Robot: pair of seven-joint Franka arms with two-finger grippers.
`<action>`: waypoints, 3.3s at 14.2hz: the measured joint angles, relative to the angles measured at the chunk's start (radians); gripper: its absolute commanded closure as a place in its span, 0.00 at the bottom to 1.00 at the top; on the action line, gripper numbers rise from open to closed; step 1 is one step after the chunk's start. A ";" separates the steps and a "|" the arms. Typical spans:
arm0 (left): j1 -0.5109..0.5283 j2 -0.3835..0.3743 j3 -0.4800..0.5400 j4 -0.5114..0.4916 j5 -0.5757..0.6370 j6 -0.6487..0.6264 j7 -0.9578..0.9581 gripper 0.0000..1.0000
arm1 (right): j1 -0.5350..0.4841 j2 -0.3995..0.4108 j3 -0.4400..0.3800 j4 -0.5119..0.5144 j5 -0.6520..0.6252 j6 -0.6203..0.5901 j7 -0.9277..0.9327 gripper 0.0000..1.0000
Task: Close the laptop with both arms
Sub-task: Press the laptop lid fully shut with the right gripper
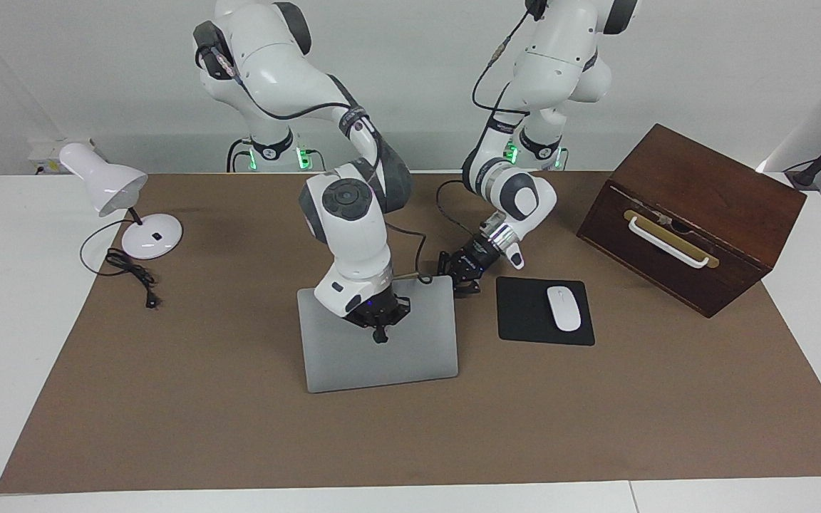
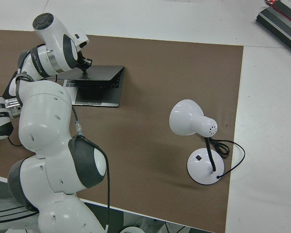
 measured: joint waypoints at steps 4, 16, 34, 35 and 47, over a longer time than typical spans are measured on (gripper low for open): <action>0.000 0.000 0.000 0.000 0.000 0.000 0.000 1.00 | 0.000 0.000 0.002 -0.019 0.006 0.000 0.001 1.00; 0.000 0.000 0.000 0.000 0.000 0.000 0.000 1.00 | 0.001 0.000 0.002 -0.066 0.023 0.000 0.002 1.00; 0.000 0.000 -0.001 0.000 -0.007 0.002 0.000 1.00 | 0.004 0.000 0.003 -0.106 0.024 0.000 0.006 1.00; 0.000 0.000 -0.001 0.000 -0.007 0.002 0.000 1.00 | 0.004 0.000 0.003 -0.107 0.024 0.000 0.006 1.00; 0.000 0.000 -0.001 0.000 -0.007 0.002 0.000 1.00 | 0.004 -0.001 0.003 -0.105 0.024 0.005 0.007 1.00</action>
